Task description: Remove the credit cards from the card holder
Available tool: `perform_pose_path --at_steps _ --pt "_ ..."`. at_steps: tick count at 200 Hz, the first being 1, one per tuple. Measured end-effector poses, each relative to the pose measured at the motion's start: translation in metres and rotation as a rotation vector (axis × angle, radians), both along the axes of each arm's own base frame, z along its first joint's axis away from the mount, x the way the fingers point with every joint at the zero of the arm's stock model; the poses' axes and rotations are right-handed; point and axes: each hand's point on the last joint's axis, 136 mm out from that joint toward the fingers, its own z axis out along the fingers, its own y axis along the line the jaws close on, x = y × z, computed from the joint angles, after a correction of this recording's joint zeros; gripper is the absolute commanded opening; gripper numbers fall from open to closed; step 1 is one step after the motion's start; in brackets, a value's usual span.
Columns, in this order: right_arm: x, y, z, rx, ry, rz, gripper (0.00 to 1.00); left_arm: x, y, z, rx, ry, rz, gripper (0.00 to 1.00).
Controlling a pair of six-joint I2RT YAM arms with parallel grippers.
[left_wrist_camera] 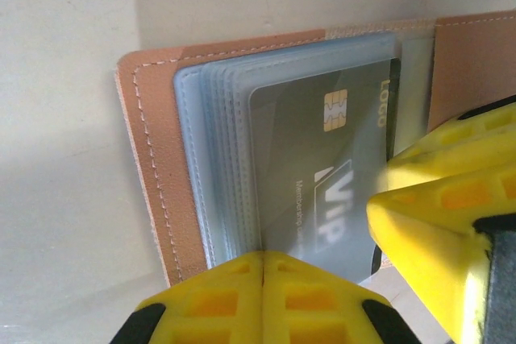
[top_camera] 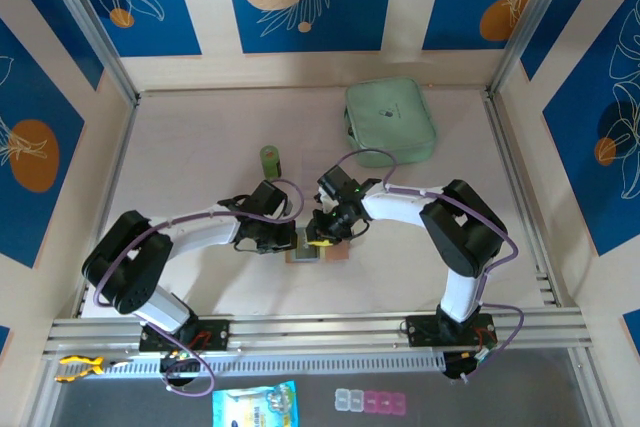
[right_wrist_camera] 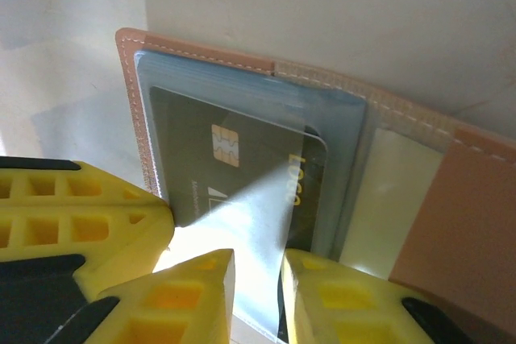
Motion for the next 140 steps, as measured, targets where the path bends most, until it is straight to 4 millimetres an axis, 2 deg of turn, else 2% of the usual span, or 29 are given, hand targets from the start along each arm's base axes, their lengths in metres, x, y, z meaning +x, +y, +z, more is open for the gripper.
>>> perform_pose_path --at_steps 75,140 --pt "0.000 -0.012 0.005 -0.052 -0.022 -0.019 0.29 0.000 0.001 0.000 0.008 0.000 0.003 0.02" --pt "0.005 -0.018 0.023 -0.027 -0.055 -0.042 0.29 0.005 -0.003 0.009 0.000 -0.008 0.002 0.02"
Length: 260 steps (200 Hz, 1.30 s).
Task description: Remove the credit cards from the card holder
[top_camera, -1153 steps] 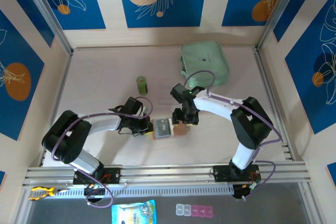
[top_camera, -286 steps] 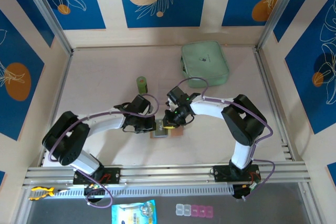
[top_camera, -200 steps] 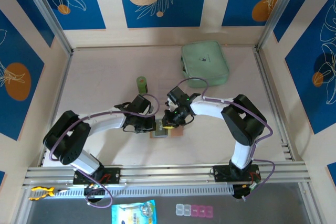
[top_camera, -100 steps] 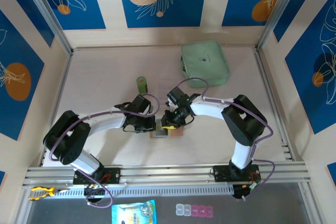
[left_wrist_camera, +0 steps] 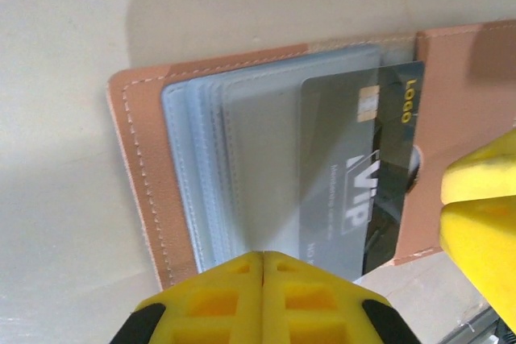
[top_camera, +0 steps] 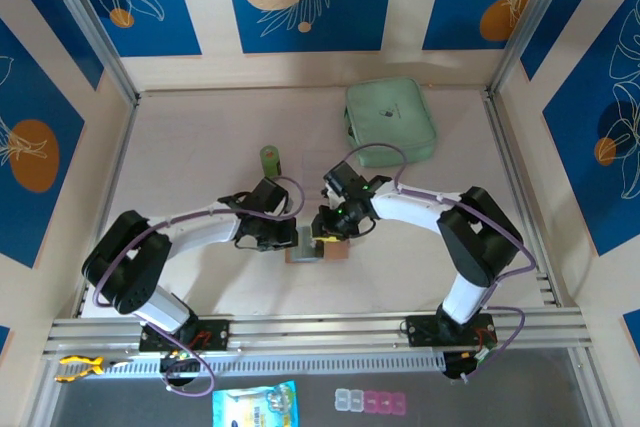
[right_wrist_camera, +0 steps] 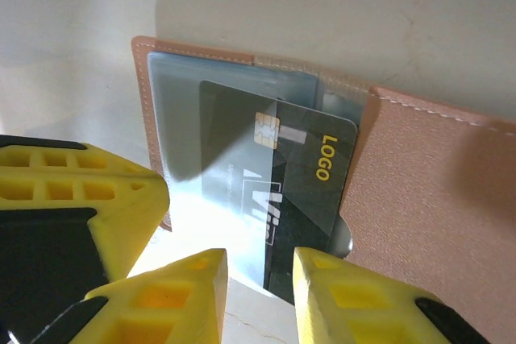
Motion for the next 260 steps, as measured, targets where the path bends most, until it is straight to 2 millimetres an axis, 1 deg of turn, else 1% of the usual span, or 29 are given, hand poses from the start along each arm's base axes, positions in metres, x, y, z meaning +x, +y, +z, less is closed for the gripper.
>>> perform_pose_path --at_steps 22,64,101,123,176,225,260 --pt "0.001 -0.006 0.002 0.005 -0.005 -0.016 0.29 0.004 -0.005 0.007 -0.020 -0.009 -0.005 0.02" --pt "-0.004 -0.014 -0.009 0.013 0.029 -0.030 0.29 0.006 -0.013 0.013 -0.050 -0.010 -0.016 0.02" --pt "-0.004 -0.010 -0.009 0.047 0.039 -0.036 0.27 0.004 -0.015 0.003 -0.049 0.020 -0.024 0.01" --pt "-0.003 -0.007 -0.010 0.067 0.043 -0.036 0.26 0.004 -0.015 0.001 -0.044 0.026 -0.024 0.01" --pt "-0.002 -0.011 -0.024 0.075 0.071 -0.052 0.25 -0.001 -0.010 -0.008 -0.021 0.047 -0.021 0.01" --pt "-0.003 -0.010 -0.027 0.134 0.086 -0.056 0.22 -0.001 -0.010 -0.009 -0.021 0.048 -0.022 0.01" --pt "-0.002 -0.008 -0.025 0.197 0.098 -0.064 0.20 -0.001 -0.010 -0.009 -0.020 0.043 -0.031 0.00"
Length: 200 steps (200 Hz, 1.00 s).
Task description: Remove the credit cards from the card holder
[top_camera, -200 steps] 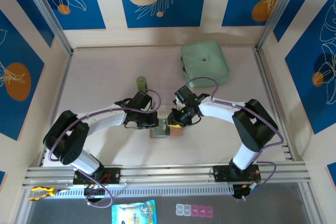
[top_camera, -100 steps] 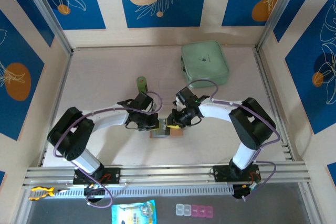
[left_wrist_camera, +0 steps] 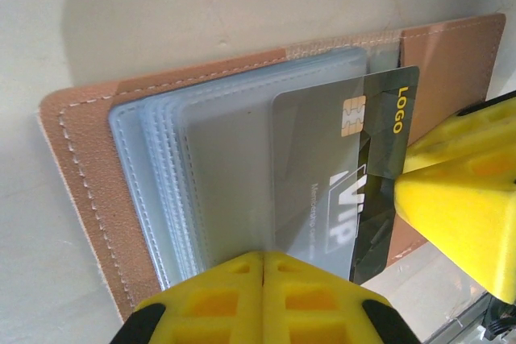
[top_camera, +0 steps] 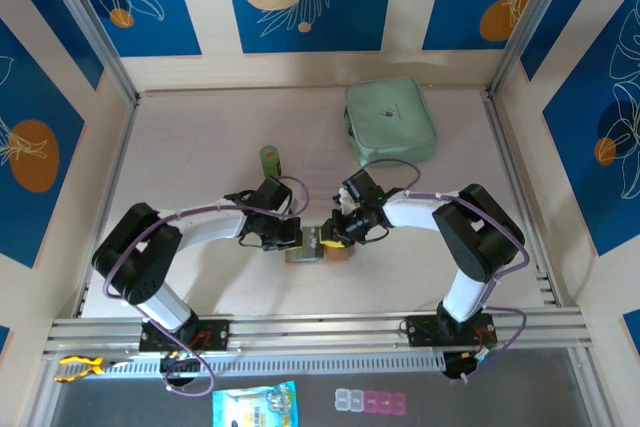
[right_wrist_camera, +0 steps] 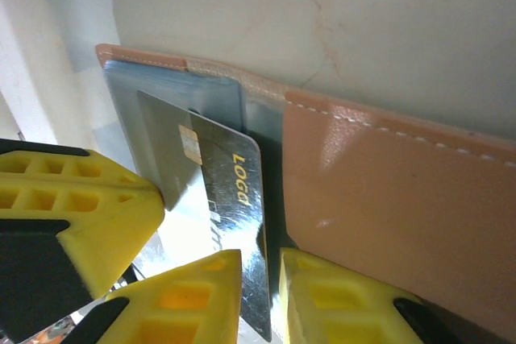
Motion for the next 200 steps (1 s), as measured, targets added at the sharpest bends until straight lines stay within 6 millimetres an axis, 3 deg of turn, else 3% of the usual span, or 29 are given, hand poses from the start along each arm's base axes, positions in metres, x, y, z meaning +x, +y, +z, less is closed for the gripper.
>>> perform_pose_path --at_steps 109,155,200 --pt "0.002 0.010 0.001 0.087 0.019 0.003 0.13 0.000 0.000 -0.001 0.002 -0.002 -0.007 0.00" --pt "0.001 0.002 0.001 0.087 0.016 -0.012 0.10 0.000 0.000 -0.001 0.002 -0.002 -0.007 0.01" --pt "0.008 -0.011 0.018 0.090 -0.023 -0.034 0.08 0.000 0.000 0.000 0.001 -0.003 -0.006 0.03"
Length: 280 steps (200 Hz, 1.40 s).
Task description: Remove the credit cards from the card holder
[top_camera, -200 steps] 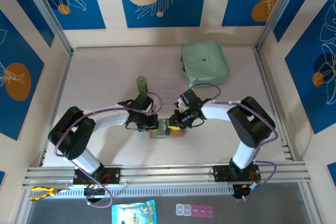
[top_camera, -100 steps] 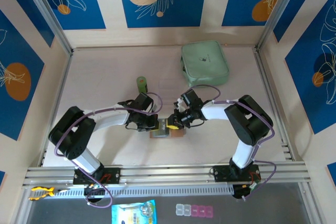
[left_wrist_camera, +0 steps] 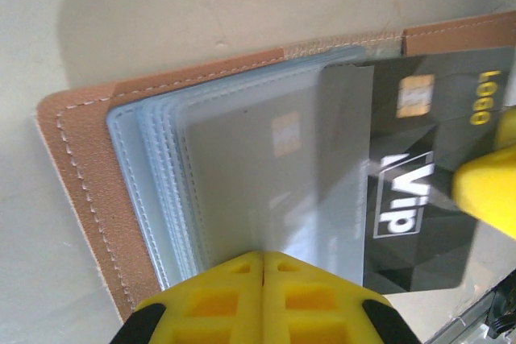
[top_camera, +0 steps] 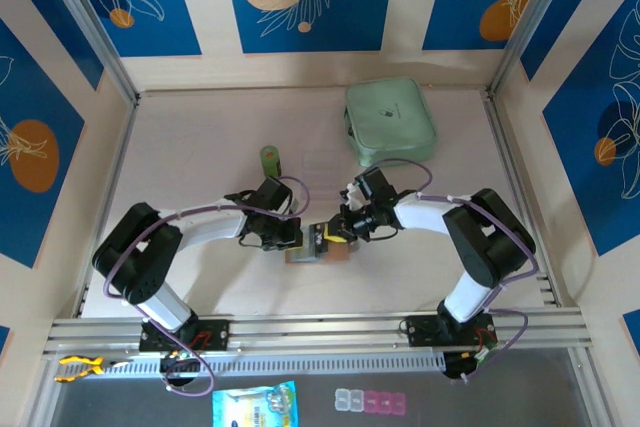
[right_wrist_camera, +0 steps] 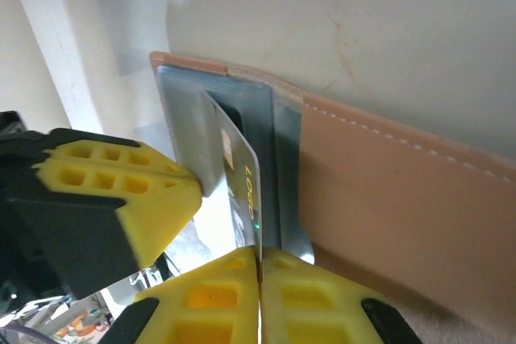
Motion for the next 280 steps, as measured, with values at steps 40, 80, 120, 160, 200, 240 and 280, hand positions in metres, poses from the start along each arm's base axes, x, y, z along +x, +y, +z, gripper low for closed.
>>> perform_pose_path --at_steps 40,80,120,160,200,240,280 --pt "0.001 -0.016 0.017 -0.029 -0.054 -0.001 0.06 0.001 0.000 0.003 -0.005 -0.006 0.001 0.08" --pt "0.013 -0.024 0.041 -0.083 -0.161 0.054 0.01 0.009 -0.005 0.020 -0.035 -0.047 0.006 0.11" --pt "0.038 -0.027 0.079 -0.163 -0.388 0.206 0.00 0.026 0.002 0.045 -0.073 -0.118 0.050 0.15" --pt "0.062 -0.026 0.102 -0.282 -0.657 0.475 0.00 0.057 0.027 0.065 -0.107 -0.187 0.162 0.17" --pt "0.091 -0.025 0.093 -0.435 -0.801 0.770 0.00 0.077 0.058 0.072 -0.124 -0.221 0.270 0.24" --pt "0.125 -0.016 0.089 -0.502 -0.870 0.985 0.00 0.079 0.081 0.078 -0.141 -0.238 0.339 0.27" --pt "0.149 -0.005 0.085 -0.510 -0.894 1.117 0.00 0.079 0.091 0.085 -0.157 -0.257 0.366 0.27"
